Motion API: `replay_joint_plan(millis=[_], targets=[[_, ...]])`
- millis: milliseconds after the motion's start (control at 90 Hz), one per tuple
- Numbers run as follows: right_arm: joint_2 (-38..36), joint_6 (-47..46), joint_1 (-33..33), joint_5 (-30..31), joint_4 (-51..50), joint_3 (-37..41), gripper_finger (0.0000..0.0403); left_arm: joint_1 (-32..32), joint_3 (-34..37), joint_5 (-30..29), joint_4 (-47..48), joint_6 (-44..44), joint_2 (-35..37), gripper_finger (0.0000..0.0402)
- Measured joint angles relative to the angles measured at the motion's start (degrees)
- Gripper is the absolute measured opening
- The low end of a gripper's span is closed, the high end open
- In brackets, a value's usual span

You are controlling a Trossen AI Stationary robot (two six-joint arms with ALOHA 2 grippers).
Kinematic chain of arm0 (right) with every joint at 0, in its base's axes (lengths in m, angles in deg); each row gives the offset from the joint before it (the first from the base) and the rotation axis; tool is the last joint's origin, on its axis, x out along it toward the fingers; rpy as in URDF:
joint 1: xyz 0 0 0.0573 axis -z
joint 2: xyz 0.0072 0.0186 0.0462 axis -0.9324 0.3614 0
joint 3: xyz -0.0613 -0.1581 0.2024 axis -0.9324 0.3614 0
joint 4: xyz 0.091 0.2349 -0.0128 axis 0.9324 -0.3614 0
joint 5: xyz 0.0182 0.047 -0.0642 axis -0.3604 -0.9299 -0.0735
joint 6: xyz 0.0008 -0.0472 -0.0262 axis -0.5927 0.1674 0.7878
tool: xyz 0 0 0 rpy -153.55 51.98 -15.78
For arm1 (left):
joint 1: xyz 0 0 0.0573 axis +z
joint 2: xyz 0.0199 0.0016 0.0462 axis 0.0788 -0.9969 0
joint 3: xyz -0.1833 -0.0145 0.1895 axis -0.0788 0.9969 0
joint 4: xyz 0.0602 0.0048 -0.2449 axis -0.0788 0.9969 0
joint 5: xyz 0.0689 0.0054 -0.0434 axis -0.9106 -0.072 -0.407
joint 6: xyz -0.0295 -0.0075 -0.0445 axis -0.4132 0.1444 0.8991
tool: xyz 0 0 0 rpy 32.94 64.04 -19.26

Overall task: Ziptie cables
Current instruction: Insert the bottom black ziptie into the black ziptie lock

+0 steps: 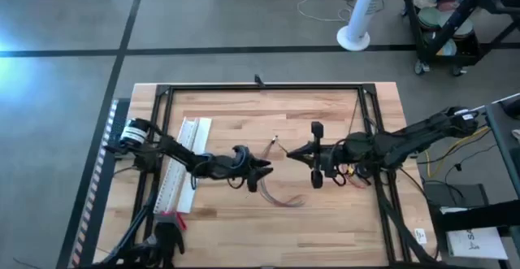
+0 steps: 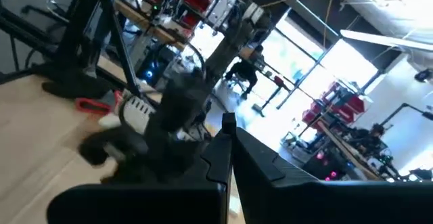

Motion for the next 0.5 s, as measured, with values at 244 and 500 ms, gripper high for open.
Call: replay_joint_plan(millis=[244,500], targets=[[0.00,-1.93,-0.51,-0.76,-4.29,0.04,0.0000,4.93,-1.08,3.09,-0.41,22.96,-4.28,0.0169],[0.13,-2.81,-3.42,-0.84,-8.09,0.11,0.0000,9.24,-1.11,6.40,-0.42,35.36,-3.83,0.0188]])
